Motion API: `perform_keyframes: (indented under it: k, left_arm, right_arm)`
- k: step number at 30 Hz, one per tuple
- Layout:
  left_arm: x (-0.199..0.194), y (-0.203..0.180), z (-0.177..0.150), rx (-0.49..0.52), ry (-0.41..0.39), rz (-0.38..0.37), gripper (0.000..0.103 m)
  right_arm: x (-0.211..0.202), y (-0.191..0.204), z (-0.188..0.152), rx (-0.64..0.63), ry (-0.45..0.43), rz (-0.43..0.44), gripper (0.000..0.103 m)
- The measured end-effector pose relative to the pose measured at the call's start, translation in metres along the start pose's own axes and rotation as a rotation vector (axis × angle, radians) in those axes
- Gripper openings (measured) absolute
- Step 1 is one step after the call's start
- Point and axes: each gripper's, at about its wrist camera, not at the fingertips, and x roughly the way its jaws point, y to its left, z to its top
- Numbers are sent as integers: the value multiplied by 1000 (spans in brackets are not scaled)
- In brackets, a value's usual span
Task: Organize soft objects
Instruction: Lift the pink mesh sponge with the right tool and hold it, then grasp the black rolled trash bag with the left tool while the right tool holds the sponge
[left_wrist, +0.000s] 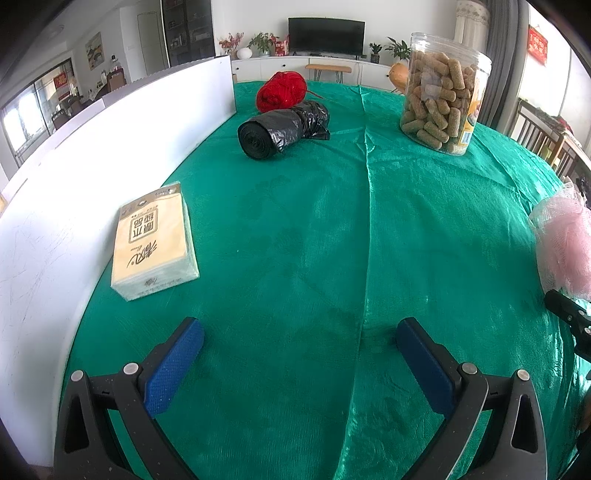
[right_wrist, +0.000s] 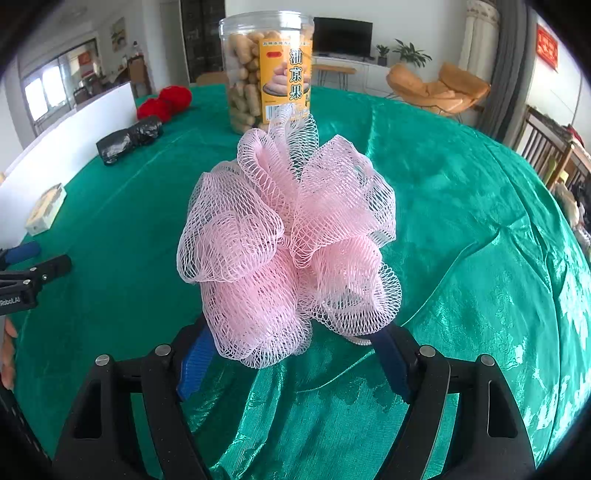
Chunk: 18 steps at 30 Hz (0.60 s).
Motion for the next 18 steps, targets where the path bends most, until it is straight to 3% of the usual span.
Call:
perform_keyframes:
  k: [2, 5, 8, 14, 16, 18]
  left_arm:
    - [-8, 0, 0, -9, -4, -49, 103]
    - [-27, 2, 8, -7, -72, -164, 103]
    - [-28, 2, 34, 35, -73, -199, 103]
    - [11, 7, 127, 195, 4, -155, 103]
    - [33, 17, 156, 182, 24, -80, 103]
    - [54, 30, 177, 117, 47, -65, 103]
  right_arm:
    - [0, 0, 0, 0, 0, 0, 80]
    - [0, 0, 0, 0, 0, 0, 80]
    - [0, 0, 0, 0, 0, 0, 80]
    - [0, 0, 0, 0, 0, 0, 80]
    - [0, 0, 0, 1, 0, 0, 80]
    - [0, 0, 0, 1, 0, 0, 80]
